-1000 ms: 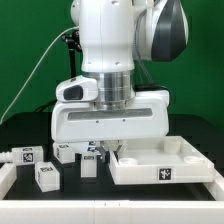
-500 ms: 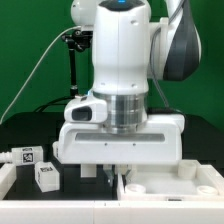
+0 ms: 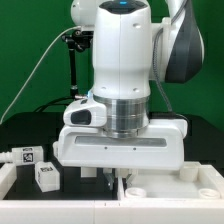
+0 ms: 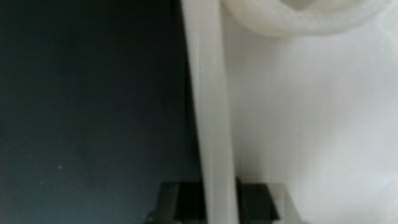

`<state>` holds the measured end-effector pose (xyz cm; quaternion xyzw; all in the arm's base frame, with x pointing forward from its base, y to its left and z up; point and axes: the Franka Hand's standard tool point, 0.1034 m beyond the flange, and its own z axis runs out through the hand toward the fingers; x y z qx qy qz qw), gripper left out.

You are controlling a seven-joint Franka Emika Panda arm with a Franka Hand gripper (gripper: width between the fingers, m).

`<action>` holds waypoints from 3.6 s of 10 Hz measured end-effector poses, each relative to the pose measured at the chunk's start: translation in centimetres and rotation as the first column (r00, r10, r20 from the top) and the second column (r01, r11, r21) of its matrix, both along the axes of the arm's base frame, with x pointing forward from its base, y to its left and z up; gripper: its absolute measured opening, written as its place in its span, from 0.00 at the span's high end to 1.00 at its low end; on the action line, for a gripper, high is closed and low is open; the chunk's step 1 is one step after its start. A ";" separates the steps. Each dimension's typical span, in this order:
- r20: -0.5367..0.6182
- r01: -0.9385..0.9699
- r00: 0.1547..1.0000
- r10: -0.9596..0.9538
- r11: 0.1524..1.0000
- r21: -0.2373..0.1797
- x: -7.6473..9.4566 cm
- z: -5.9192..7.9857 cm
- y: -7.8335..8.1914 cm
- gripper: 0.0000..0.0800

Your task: Assemble one leg

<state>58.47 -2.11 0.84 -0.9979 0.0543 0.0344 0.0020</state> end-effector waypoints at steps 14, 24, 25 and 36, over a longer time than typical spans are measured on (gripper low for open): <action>-0.107 -0.003 0.994 0.007 0.999 0.039 -4.6 5.8 -4.1 0.19; -0.664 -0.013 0.742 0.087 0.993 0.115 -8.4 4.7 -5.5 0.19; -0.700 -0.010 0.708 0.091 0.993 0.119 -8.4 4.4 -5.5 0.19; -0.779 0.041 0.627 0.019 0.998 0.057 -10.4 0.9 -5.5 0.19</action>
Offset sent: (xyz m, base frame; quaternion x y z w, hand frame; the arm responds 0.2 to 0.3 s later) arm -0.0231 -0.0104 0.0461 0.0288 -0.0123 -0.0176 0.9994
